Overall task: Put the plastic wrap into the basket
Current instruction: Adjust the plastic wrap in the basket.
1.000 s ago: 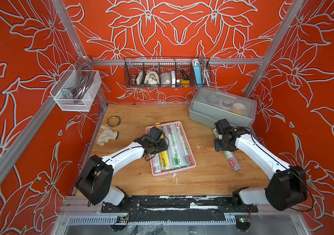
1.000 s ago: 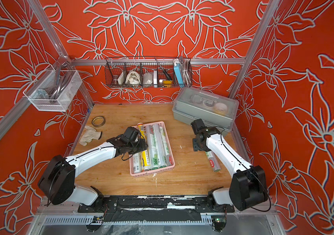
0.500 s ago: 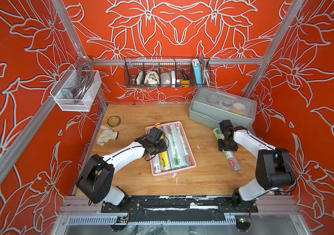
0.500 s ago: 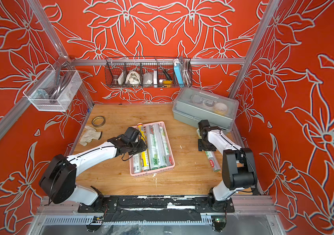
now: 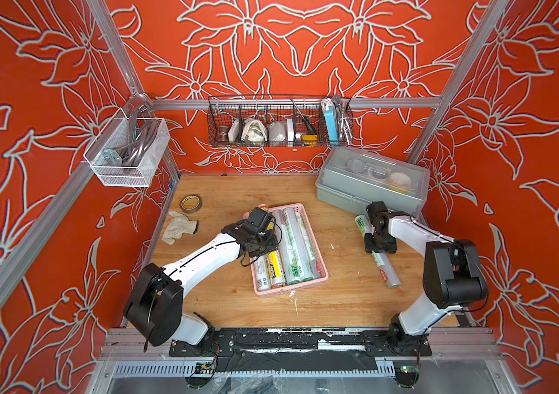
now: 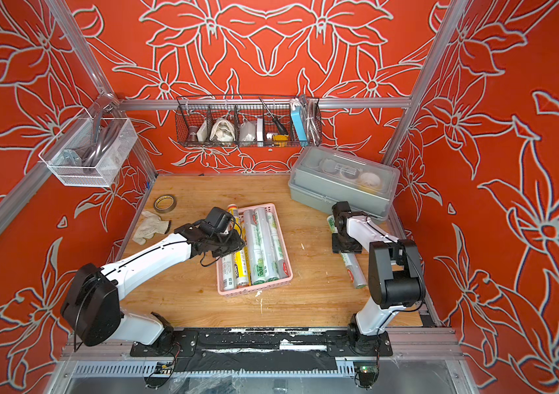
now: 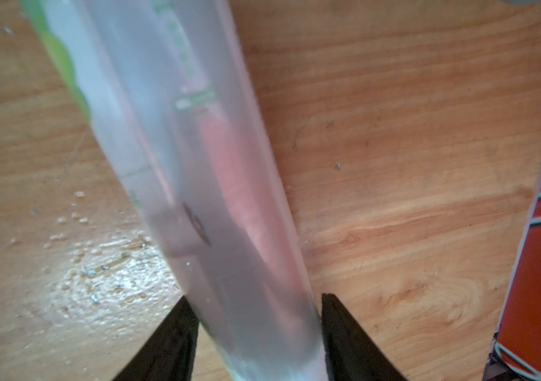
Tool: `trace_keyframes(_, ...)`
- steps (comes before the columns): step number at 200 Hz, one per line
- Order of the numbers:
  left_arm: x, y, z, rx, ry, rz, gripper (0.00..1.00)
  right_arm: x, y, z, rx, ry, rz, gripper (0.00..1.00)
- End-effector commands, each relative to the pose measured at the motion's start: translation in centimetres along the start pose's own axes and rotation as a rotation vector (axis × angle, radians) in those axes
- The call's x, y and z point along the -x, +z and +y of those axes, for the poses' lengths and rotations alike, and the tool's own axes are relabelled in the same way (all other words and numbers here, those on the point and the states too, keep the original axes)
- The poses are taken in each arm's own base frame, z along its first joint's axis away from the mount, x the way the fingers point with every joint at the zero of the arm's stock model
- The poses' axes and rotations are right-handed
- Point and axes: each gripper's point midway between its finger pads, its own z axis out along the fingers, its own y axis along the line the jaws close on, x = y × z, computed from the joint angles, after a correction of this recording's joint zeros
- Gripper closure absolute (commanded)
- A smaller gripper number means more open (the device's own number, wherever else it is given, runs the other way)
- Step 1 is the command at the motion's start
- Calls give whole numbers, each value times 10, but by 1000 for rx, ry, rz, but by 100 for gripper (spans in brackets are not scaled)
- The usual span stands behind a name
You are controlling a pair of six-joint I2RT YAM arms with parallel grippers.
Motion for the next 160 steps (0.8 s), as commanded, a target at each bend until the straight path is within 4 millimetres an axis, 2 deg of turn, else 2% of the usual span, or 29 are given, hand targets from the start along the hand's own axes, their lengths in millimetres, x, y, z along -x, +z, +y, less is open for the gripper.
trace_keyframes(1,-3,10,0,-3,-7,28,62,5,-5,-1,10,-4,-27,40)
trace_keyframes(54,-9,30,7,23,-16,65,57,6,-1,2,22,-14,-22,41)
trace_keyframes(81,-9,32,8,33,-15,70,44,7,0,3,31,-15,-21,41)
trace_keyframes(111,0,15,10,73,19,29,32,7,2,5,38,-19,-14,41)
trace_keyframes(160,19,-40,15,123,77,-90,30,8,4,8,49,-26,-6,41)
